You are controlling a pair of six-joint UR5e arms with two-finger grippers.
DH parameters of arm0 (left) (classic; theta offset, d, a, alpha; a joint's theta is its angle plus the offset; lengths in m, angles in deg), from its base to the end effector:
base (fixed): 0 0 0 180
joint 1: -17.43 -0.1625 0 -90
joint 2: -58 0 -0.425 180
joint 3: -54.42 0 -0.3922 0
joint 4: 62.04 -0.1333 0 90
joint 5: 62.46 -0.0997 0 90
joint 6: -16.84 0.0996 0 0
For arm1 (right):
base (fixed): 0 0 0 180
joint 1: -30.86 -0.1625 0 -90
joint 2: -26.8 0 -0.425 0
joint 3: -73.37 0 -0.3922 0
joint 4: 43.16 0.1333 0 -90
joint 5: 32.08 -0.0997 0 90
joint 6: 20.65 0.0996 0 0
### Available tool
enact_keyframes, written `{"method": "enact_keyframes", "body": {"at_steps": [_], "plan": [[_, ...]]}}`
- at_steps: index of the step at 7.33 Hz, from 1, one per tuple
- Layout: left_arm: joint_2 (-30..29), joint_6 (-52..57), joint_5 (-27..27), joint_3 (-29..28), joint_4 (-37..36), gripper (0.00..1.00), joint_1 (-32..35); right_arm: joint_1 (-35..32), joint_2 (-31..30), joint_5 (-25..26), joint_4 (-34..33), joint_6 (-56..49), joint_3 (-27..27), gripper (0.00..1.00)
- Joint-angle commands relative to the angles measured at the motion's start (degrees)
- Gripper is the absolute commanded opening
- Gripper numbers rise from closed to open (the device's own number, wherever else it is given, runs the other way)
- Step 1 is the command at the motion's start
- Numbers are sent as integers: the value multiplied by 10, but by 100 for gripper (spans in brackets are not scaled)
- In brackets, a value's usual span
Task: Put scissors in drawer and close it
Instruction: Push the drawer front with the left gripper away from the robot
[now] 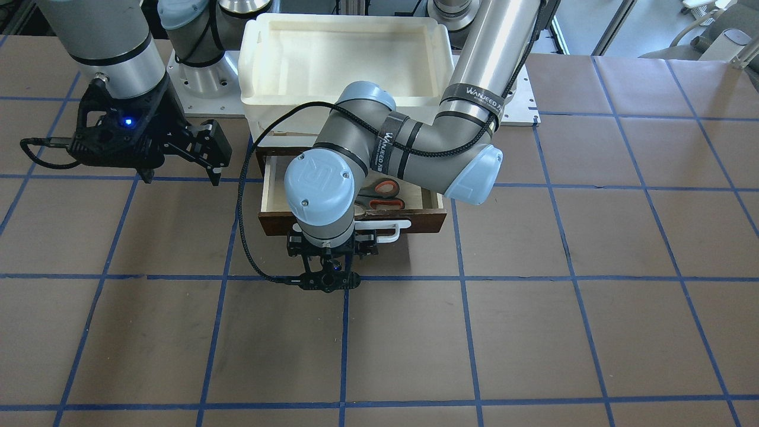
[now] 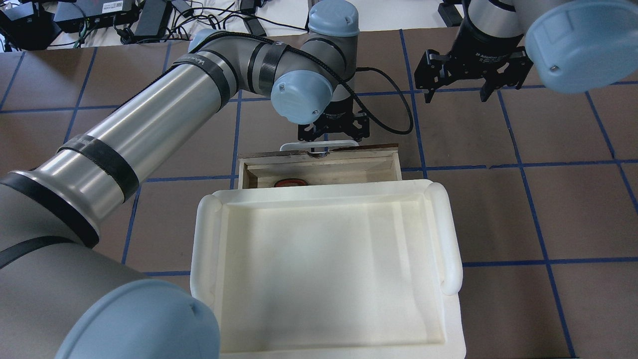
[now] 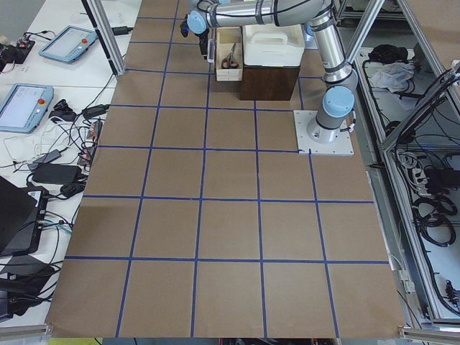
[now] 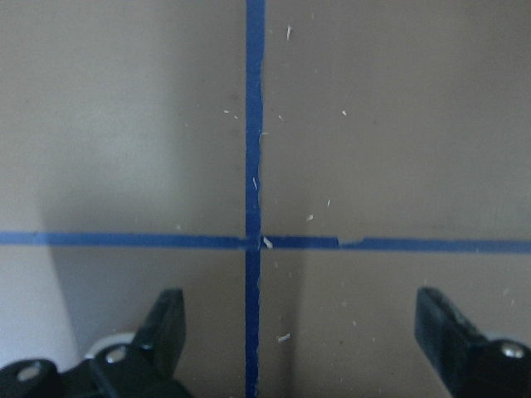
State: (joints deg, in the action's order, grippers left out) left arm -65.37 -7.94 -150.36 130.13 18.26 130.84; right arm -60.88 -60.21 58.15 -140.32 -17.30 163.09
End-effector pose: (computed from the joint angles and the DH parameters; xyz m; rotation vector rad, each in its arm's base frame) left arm -0.3985 -0.5756 0.2748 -0.0417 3.0974 0.2552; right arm 0.1487 -0.5168 0.4768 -0.0443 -3.1383 0.1221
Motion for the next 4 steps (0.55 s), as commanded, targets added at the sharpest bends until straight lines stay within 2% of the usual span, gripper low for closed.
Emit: {"method": "enact_keyframes", "body": {"at_steps": [1,4], "plan": [[25,-1,-1,29,6,100,1,1,0,0,0,0,0,100],[58,-1,0,58,49,100,1,1,0,0,0,-1,0,100]]}}
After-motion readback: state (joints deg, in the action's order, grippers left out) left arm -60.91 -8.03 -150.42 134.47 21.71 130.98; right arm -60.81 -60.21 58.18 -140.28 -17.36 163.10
